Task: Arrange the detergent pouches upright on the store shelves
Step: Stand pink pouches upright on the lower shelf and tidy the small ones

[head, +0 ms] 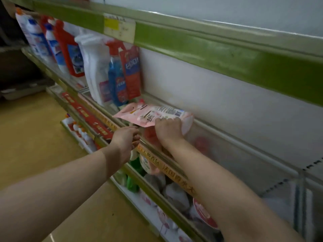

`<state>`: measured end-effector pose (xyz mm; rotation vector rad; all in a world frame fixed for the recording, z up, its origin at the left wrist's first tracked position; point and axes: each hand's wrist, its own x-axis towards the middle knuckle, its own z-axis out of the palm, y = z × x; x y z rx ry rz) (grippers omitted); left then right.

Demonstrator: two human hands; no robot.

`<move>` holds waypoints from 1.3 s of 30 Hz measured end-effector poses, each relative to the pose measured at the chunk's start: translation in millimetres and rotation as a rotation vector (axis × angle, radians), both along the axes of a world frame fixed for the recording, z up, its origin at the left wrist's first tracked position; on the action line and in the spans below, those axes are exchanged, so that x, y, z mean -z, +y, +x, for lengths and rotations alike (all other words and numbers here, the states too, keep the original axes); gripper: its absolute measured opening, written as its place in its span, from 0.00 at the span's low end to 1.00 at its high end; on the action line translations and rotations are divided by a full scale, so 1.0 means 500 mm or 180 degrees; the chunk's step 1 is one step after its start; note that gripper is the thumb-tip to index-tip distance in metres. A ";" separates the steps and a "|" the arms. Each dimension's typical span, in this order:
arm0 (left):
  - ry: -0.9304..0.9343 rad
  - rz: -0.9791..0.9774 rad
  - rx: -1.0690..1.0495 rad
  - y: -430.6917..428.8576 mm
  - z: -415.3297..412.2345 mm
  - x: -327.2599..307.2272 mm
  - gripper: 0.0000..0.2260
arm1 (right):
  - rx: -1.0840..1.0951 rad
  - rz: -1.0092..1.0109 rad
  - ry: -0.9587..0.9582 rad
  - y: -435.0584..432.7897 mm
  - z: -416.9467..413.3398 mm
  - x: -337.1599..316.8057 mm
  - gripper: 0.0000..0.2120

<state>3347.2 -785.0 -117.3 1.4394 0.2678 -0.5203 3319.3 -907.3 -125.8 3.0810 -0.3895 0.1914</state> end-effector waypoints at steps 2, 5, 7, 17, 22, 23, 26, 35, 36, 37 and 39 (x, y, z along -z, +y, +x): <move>0.0036 0.0107 0.0187 -0.003 -0.003 0.005 0.07 | 0.0297 0.0328 -0.0285 -0.020 -0.027 -0.031 0.15; 0.0173 0.0080 0.0563 -0.011 -0.022 0.010 0.07 | 0.0924 0.0947 -0.0740 -0.041 -0.088 -0.068 0.13; 0.0183 0.0094 0.0812 -0.021 -0.040 0.010 0.07 | 0.1251 0.1579 -0.1053 -0.048 -0.134 -0.084 0.13; -0.0591 -0.0584 0.1689 -0.096 -0.152 -0.024 0.07 | 0.1913 0.5063 -0.3291 -0.112 -0.320 -0.071 0.14; -0.0504 -0.0619 0.2400 -0.134 -0.215 -0.047 0.12 | 0.1862 0.5342 -0.3152 -0.130 -0.416 -0.035 0.12; -0.0482 -0.0577 0.2391 -0.138 -0.224 -0.051 0.11 | 0.1829 0.5303 -0.3185 -0.131 -0.430 -0.032 0.12; -0.0595 -0.0682 0.2218 -0.154 -0.252 -0.057 0.14 | 0.1913 0.4973 -0.3225 -0.143 -0.471 -0.035 0.08; -0.0652 -0.1244 0.2473 -0.199 -0.411 -0.067 0.19 | 0.2831 0.4629 -0.3522 -0.132 -0.618 -0.037 0.16; -0.0667 -0.1234 0.2564 -0.201 -0.427 -0.067 0.18 | 0.2847 0.4686 -0.3577 -0.126 -0.638 -0.043 0.15; -0.0678 -0.1249 0.2667 -0.204 -0.445 -0.068 0.17 | 0.2828 0.4719 -0.3652 -0.123 -0.661 -0.045 0.15; -0.0675 -0.1272 0.2801 -0.211 -0.480 -0.067 0.17 | 0.2749 0.4719 -0.3870 -0.122 -0.707 -0.040 0.15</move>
